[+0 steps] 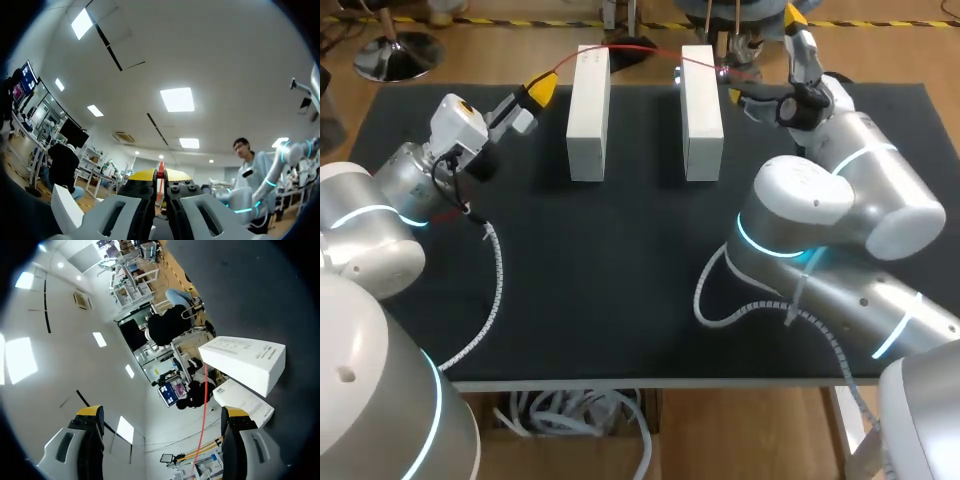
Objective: Grab the tape and strap the tape.
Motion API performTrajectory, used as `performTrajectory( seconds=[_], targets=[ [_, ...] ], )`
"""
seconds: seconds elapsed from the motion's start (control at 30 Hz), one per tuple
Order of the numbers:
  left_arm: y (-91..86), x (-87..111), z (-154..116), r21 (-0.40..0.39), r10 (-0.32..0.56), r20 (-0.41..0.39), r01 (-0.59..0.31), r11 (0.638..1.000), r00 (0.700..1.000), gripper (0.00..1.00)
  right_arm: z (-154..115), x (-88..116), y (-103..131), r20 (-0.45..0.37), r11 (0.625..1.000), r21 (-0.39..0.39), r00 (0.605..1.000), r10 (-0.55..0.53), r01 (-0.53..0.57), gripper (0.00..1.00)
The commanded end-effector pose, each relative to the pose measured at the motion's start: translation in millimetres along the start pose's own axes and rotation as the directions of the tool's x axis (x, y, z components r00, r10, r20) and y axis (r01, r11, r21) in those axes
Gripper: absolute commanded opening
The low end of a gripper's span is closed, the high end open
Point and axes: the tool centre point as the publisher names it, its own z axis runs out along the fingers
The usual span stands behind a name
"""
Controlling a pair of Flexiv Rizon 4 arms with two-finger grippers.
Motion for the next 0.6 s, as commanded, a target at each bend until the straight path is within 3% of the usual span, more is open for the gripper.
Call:
performTrajectory(
  seconds=[0.03,0.3,0.6],
  targets=[
    [0.6,-0.3,-0.1,0.002,0.001,0.0,-0.001,1.0,1.0,0.0,2.8,11.5,-1.7,0.011,1.0,-0.005,1.0,0.013,-0.013,1.0],
    [0.6,-0.3,-0.1,0.002,0.001,0.0,-0.001,1.0,1.0,0.0,5.2,16.0,-2.2,-0.012,1.0,0.005,1.0,0.019,-0.019,1.0],
    [0.6,-0.3,-0.1,0.002,0.001,0.0,-0.001,1.0,1.0,0.0,12.5,2.0,-4.6,0.012,0.999,0.011,0.999,0.045,-0.045,1.0]
  ],
)
